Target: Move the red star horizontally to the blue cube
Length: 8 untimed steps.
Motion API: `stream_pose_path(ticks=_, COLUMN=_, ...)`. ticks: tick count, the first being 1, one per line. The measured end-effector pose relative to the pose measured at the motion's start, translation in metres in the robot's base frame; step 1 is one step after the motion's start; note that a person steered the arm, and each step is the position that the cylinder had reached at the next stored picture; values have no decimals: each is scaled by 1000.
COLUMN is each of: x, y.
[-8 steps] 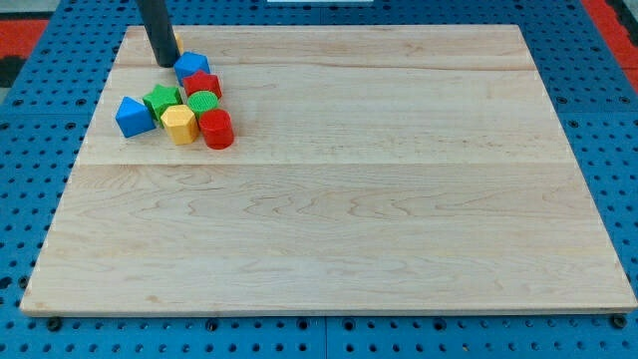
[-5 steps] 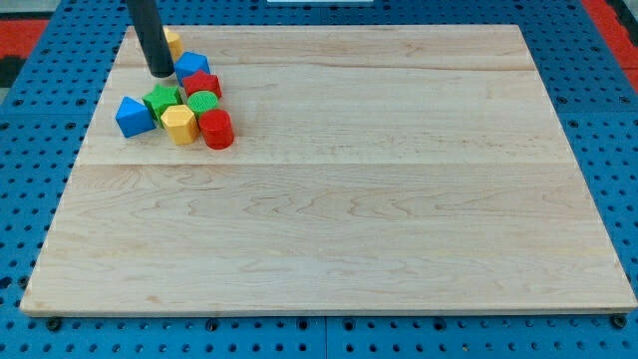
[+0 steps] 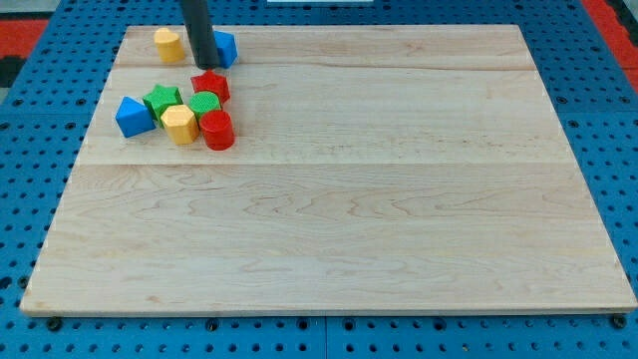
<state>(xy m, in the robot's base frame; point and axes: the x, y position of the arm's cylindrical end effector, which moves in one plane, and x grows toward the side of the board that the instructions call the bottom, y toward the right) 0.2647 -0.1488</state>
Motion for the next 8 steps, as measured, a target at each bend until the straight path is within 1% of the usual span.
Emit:
stream_pose_path(ticks=1, x=-14, y=12)
stream_pose_path(ticks=2, x=-13, y=-14)
stream_pose_path(ticks=3, x=36, y=-27)
stream_pose_path(ticks=5, x=73, y=-31)
stream_pose_path(ticks=6, x=88, y=9)
stream_pose_path(ticks=7, x=73, y=29)
stream_pose_path(ticks=8, x=21, y=50)
